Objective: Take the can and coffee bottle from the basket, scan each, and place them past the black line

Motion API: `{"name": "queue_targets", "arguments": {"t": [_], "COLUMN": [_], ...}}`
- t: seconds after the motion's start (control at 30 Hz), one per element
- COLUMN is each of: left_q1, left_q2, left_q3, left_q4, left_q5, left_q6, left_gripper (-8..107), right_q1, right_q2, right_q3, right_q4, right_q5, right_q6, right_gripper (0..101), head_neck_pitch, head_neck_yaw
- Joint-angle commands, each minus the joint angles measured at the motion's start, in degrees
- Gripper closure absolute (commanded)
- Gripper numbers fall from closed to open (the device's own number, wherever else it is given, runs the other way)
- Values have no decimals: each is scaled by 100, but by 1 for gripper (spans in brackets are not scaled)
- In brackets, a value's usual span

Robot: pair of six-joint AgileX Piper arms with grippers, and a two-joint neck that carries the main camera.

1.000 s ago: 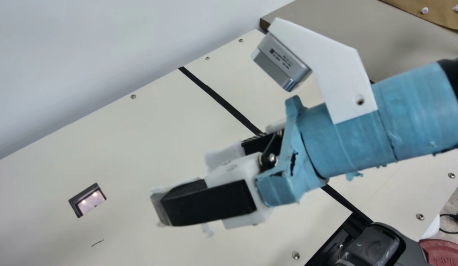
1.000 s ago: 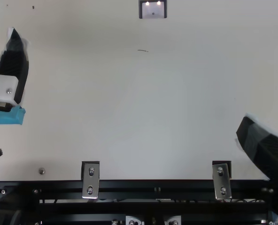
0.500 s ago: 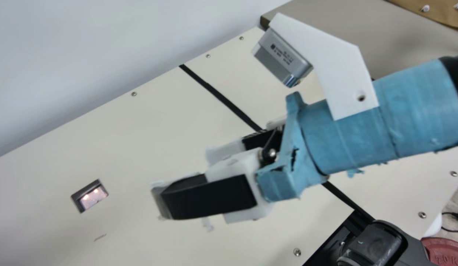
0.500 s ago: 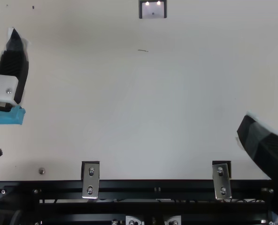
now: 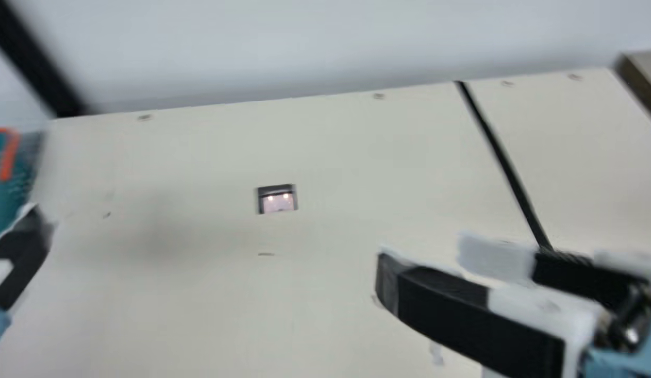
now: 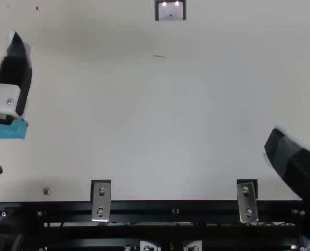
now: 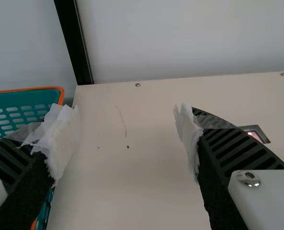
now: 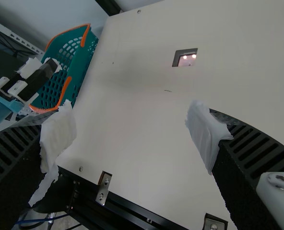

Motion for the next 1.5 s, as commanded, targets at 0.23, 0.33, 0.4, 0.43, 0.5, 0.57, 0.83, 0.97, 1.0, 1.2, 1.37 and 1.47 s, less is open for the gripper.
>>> {"name": "queue_targets", "arguments": {"t": [0.23,0.33,0.4,0.43,0.5,0.57,0.83,0.97,1.0,1.2,1.37,1.47], "left_q1": [0,0,0,0,0,0,0,-27,-44,40,417,784], "left_q2": [0,0,0,0,0,0,0,9,38,448,1025,1484], "left_q3": [0,0,0,0,0,0,0,-7,-31,-559,-1350,-1907], "left_q4": [0,0,0,0,0,0,0,96,110,245,302,228], "left_q5": [0,0,0,0,0,0,0,0,0,-1,158,395], "left_q6": [0,0,0,0,0,0,0,-111,-148,-448,-520,-439], "left_gripper": [9,9,9,9,9,9,9,9,9,9,9,9], "right_q1": [0,0,0,0,0,0,0,0,0,0,0,0], "right_q2": [0,0,0,0,0,0,0,0,0,0,0,0], "right_q3": [0,0,0,0,0,0,0,0,0,0,0,0], "right_q4": [0,0,0,0,0,0,0,0,0,0,0,0], "right_q5": [0,0,0,0,0,0,0,0,0,0,0,0], "right_q6": [0,0,0,0,0,0,0,0,0,0,0,0], "right_gripper": [0,0,0,0,0,0,0,0,0,0,0,0], "head_neck_pitch": [-652,-886,-1054,-1126,-1230,-1267,-1267,-1267,-1267,-1267,-1267,-1267], "head_neck_yaw": [2392,3146,3620,3855,4282,4475,4475,4475,4475,4475,4475,4475]}}
